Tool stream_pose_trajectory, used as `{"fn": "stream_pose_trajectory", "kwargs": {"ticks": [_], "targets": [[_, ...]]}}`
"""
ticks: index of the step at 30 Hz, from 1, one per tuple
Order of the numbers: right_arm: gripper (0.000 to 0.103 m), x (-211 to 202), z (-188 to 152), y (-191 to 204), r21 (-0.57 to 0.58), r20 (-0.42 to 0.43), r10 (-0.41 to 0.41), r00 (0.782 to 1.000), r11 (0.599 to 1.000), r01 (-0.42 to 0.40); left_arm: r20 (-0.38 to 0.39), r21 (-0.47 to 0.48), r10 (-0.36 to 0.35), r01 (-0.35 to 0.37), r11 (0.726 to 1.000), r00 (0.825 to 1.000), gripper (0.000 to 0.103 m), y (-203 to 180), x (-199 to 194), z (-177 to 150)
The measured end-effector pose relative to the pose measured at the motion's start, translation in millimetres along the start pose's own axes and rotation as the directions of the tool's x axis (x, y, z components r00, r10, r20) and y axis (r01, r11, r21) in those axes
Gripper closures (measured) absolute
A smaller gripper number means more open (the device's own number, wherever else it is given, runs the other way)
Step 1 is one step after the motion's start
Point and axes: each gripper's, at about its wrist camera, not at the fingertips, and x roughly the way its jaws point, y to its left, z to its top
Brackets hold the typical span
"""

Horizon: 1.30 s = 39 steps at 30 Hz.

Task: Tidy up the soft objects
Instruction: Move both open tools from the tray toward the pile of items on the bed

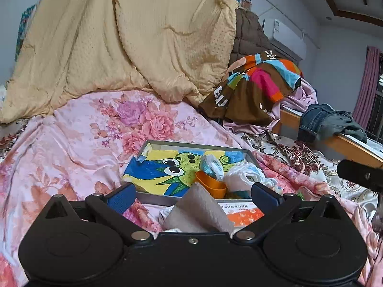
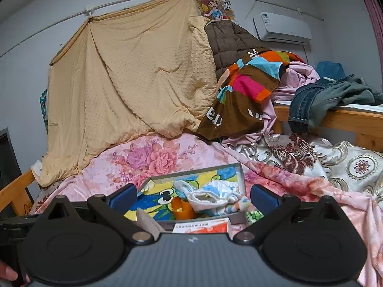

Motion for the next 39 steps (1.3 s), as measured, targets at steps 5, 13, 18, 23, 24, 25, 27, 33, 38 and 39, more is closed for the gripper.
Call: {"fn": "stream_pose_trajectory", "kwargs": {"ticks": [5, 13, 18, 23, 24, 25, 27, 33, 38, 39], "targets": [[0.0, -11.6, -5.6, -1.8, 0.016, -0.013, -0.003, 1.0, 1.0, 0.003, 0.003, 0.011, -0.016, 0.016, 1.0, 1.0, 0.001, -8.7, -17.9, -13.4], [0.0, -26.1, -16.2, -2.2, 0.009, -0.029, -0.023, 0.999, 1.0, 0.023, -0.024, 0.007, -0.033, 0.033, 0.999, 0.999, 0.001, -16.8, -27.8, -29.7], [0.0, -27.5, -24.4, -1.2, 0.01, -0.056, -0.022, 0.998, 1.0, 0.022, -0.052, -0.004, -0.032, 0.032, 0.999, 0.998, 0.001, -15.2, -28.4, -39.8], [0.0, -23.9, -34.3, 2.3, -0.009, -0.091, -0.019, 0.996, 1.0, 0.019, -0.073, 0.0, -0.023, 0.023, 1.0, 0.997, 0.001, -12.1, -29.4, -49.0], [0.0, -23.3, -36.1, 2.3, -0.009, -0.097, -0.019, 0.995, 1.0, 0.019, -0.078, -0.001, -0.021, 0.021, 1.0, 0.997, 0.001, -10.9, -29.2, -50.3], [0.0, -22.7, -37.9, 2.1, -0.009, -0.104, -0.02, 0.994, 1.0, 0.019, -0.083, -0.001, -0.019, 0.019, 1.0, 0.996, 0.001, -9.9, -29.1, -51.6], [0.0, -21.3, -41.1, 1.6, -0.012, -0.113, -0.027, 0.993, 1.0, 0.026, -0.091, -0.002, -0.014, 0.014, 1.0, 0.996, 0.001, -6.9, -28.7, -54.8], [0.0, -17.9, -49.3, -2.3, -0.029, -0.137, -0.034, 0.99, 0.999, 0.03, -0.132, 0.003, -0.023, 0.023, 1.0, 0.991, 0.001, 1.1, -24.6, -62.5], [0.0, -15.0, -55.2, -11.3, -0.005, -0.17, -0.023, 0.985, 1.0, 0.022, -0.164, 0.014, -0.036, 0.039, 0.999, 0.986, 0.001, 4.5, -18.9, -70.4], [0.0, -14.2, -56.5, -13.0, 0.001, -0.179, -0.022, 0.984, 1.0, 0.022, -0.173, 0.014, -0.041, 0.044, 0.999, 0.984, 0.001, 5.6, -17.2, -72.2]]}}
